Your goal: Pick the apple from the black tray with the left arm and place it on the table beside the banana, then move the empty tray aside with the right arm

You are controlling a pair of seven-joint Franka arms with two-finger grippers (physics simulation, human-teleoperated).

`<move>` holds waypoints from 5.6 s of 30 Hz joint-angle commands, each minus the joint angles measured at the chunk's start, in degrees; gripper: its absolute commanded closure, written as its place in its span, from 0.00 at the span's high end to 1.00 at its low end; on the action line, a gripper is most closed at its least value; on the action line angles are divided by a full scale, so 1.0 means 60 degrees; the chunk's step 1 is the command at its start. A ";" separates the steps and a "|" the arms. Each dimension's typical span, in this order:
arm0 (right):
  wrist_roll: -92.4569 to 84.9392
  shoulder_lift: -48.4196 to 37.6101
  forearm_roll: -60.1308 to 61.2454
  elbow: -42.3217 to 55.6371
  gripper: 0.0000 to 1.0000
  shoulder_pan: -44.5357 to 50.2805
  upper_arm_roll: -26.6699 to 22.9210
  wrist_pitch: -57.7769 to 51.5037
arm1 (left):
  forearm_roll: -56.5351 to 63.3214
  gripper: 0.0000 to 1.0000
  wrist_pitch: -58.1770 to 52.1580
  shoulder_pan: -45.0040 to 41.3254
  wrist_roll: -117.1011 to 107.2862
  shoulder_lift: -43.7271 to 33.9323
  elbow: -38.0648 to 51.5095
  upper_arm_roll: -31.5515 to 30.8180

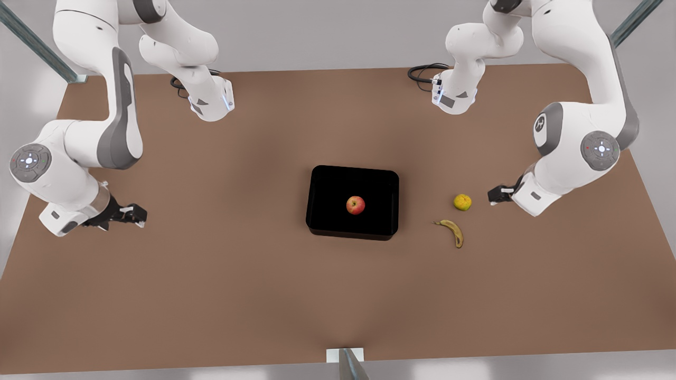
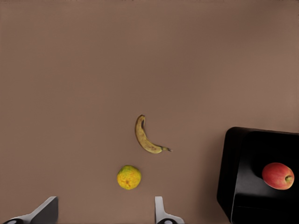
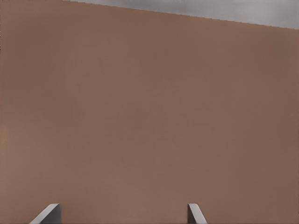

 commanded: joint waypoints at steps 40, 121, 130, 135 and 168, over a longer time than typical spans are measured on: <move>-0.0629 0.1716 0.0225 0.2475 1.00 -0.0040 -0.0020 -0.1009 | 0.1936 1.00 0.6051 -0.6626 -0.9139 0.4530 -0.0771 0.0173; 0.7004 0.3781 0.2379 -0.0865 1.00 0.3666 0.3056 0.2624 | 0.0178 1.00 -0.0937 0.0273 0.0602 0.0268 0.1191 0.0510; 0.6842 0.4162 0.2715 -0.0748 0.33 0.3652 0.3144 0.2961 | 0.0456 1.00 -0.0849 0.0244 0.0617 0.0370 0.1177 0.0496; 0.6842 0.4148 0.2847 -0.0645 0.25 0.3652 0.3144 0.2932 | 0.0661 1.00 -0.0849 0.0214 0.0617 0.0385 0.1148 0.0481; 0.1351 0.1203 0.3331 -0.0499 0.17 0.3373 -0.0415 -0.3967 | 0.0735 1.00 -0.0849 0.0185 0.0720 0.0399 0.1118 0.0452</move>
